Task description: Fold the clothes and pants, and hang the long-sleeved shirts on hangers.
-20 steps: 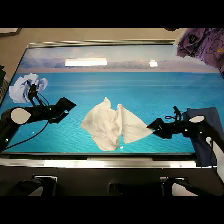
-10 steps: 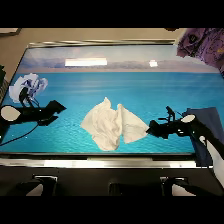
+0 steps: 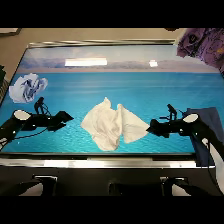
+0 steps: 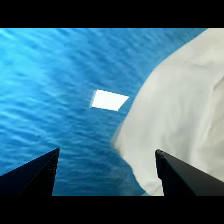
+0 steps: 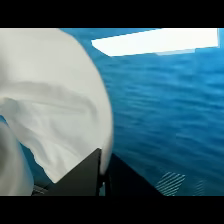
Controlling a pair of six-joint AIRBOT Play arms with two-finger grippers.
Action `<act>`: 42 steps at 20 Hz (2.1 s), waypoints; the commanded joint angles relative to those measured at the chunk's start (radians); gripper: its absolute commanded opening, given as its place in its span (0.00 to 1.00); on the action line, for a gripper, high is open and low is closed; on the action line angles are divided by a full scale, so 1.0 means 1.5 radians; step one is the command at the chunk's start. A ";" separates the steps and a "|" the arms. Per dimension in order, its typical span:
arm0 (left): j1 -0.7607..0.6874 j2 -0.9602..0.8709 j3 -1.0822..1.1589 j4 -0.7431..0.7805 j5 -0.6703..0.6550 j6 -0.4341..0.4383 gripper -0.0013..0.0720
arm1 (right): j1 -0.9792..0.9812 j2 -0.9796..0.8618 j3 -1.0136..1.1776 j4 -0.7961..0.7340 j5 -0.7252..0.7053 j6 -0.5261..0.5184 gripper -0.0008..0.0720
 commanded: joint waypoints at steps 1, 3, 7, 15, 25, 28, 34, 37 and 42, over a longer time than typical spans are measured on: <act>-0.007 -0.050 -0.006 -0.099 0.008 0.094 0.98 | 0.001 0.003 0.001 0.000 -0.001 0.001 0.05; -0.023 -0.064 -0.006 -0.105 0.014 0.097 0.98 | 0.001 0.003 0.001 -0.001 -0.004 0.001 0.05; -0.063 -0.083 -0.005 -0.105 0.018 0.099 0.98 | 0.001 0.003 0.001 -0.001 -0.012 0.000 0.05; -0.121 -0.105 -0.005 -0.165 0.101 0.098 0.86 | 0.001 0.004 0.001 -0.001 -0.012 -0.010 0.05; -0.143 -0.073 0.153 -0.140 0.138 0.097 0.03 | 0.001 0.112 0.117 -0.045 -0.053 -0.054 0.05; -0.101 -0.022 0.331 -0.001 0.112 0.017 0.03 | 0.001 0.112 0.315 -0.084 -0.054 -0.038 0.05; -0.066 0.065 0.717 0.434 -0.006 -0.204 0.03 | 0.001 0.113 0.789 -0.267 -0.068 0.043 0.05; -0.066 0.126 0.802 0.559 -0.056 -0.316 0.03 | 0.001 0.140 0.920 -0.363 -0.043 0.090 0.05; -0.067 0.240 0.806 0.581 -0.159 -0.343 0.04 | 0.001 0.259 0.928 -0.397 -0.021 0.098 0.05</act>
